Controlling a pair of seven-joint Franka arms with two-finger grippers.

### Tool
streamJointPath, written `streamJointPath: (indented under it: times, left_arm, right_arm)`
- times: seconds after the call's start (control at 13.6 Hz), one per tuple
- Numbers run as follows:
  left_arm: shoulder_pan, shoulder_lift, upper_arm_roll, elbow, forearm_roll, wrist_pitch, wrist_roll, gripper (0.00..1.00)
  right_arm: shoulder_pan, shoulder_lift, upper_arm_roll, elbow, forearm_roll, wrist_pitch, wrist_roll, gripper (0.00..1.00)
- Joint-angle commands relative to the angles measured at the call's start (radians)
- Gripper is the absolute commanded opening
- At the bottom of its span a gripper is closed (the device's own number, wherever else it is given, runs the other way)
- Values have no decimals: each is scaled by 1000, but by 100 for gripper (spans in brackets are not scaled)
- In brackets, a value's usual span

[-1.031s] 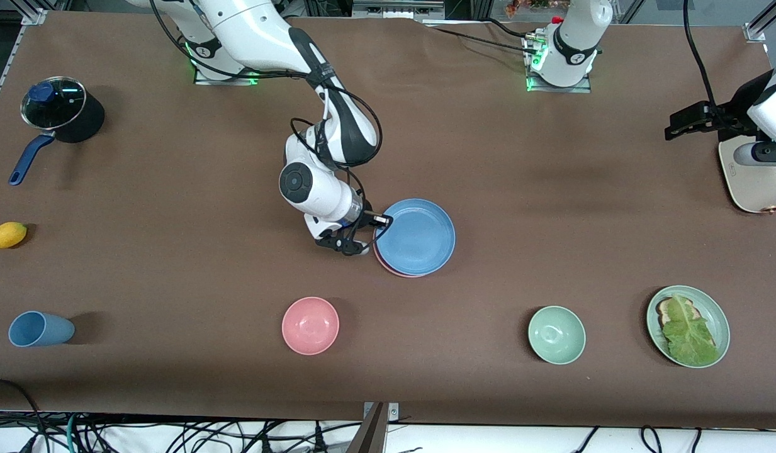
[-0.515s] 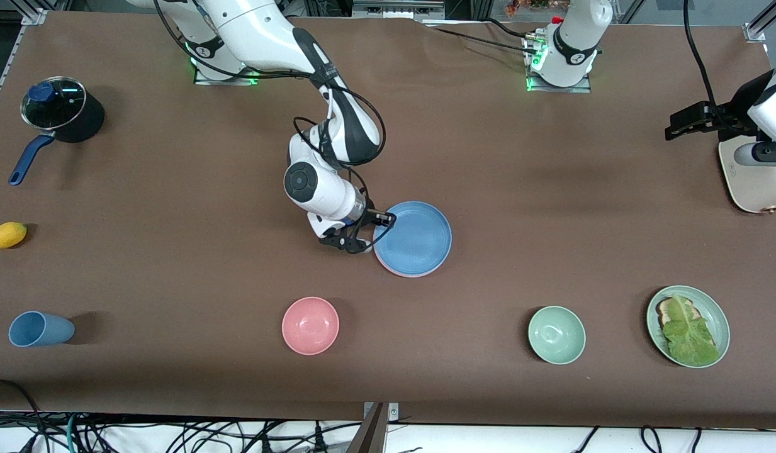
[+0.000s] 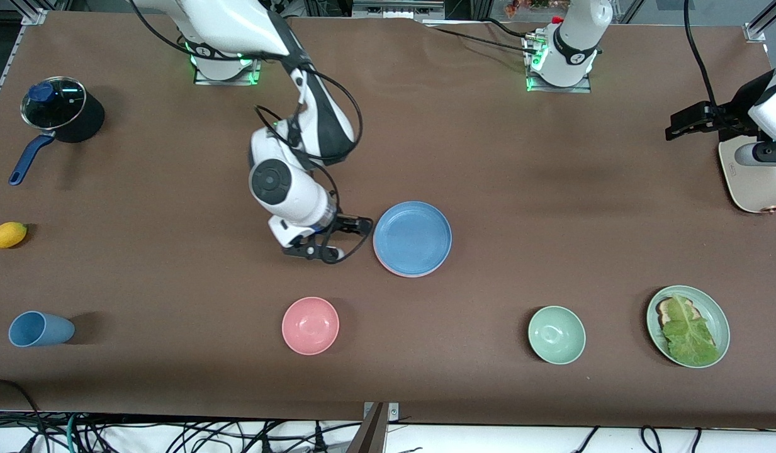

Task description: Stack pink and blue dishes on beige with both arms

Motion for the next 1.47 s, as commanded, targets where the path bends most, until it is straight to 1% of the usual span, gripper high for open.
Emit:
streamJointPath:
  times: [0.0, 0.07, 0.22, 0.37, 0.44, 0.52, 0.59, 0.66, 0.74, 0.81, 0.88, 0.96, 1.03, 1.1, 1.18, 1.25, 1.4]
  left_arm:
    - [8, -7, -4, -5, 5, 9, 14, 100]
    - [8, -7, -4, -5, 5, 9, 14, 100]
    - [8, -7, -2, -5, 5, 9, 14, 100]
    - [8, -7, -4, -5, 5, 9, 14, 100]
    - [8, -7, -4, -5, 5, 9, 14, 100]
    - [8, -7, -4, -5, 5, 9, 14, 100]
    - [8, -7, -4, -5, 5, 9, 14, 100]
    - [8, -7, -4, -5, 5, 9, 14, 100]
    - [8, -7, -4, -3, 3, 9, 14, 100]
    - [8, -7, -4, -5, 3, 9, 14, 100]
    - [8, -7, -4, -3, 3, 9, 14, 100]
    - [8, -7, -4, -2, 3, 9, 14, 100]
    - [8, -7, -4, -2, 2, 9, 14, 100]
    - [8, -7, -4, -2, 2, 9, 14, 100]
    - [8, -7, -4, -2, 2, 9, 14, 100]
    - [8, -7, -4, -2, -4, 9, 14, 100]
    - [9, -7, -4, -2, -4, 9, 14, 100]
  right_arm:
    - [8, -97, -63, -18, -110, -113, -81, 100]
    - [8, -122, -94, -18, -128, -160, -95, 100]
    - [5, -186, -175, -18, -170, -236, -118, 100]
    - [1, -235, -233, -13, -191, -315, -175, 100]
    - [-5, -254, -253, 1, -220, -337, -218, 100]
    - [-43, -296, -247, 4, -245, -357, -261, 100]
    - [-93, -319, -223, 7, -259, -381, -320, 100]
    - [-153, -346, -180, 21, -280, -418, -377, 100]
    - [-234, -366, -108, 50, -318, -452, -415, 100]
    - [-347, -384, 2, 76, -349, -490, -422, 100]
    - [-461, -410, 132, 82, -384, -525, -422, 100]
    - [-545, -427, 244, 82, -465, -535, -419, 100]
    - [-618, -441, 336, 76, -519, -538, -417, 100]
    - [-691, -467, 405, 59, -523, -556, -414, 100]
    - [-744, -494, 441, 23, -521, -569, -404, 100]
    - [-765, -537, 446, -43, -515, -549, -402, 100]
    - [-804, -641, 446, -201, -504, -457, -402, 100]
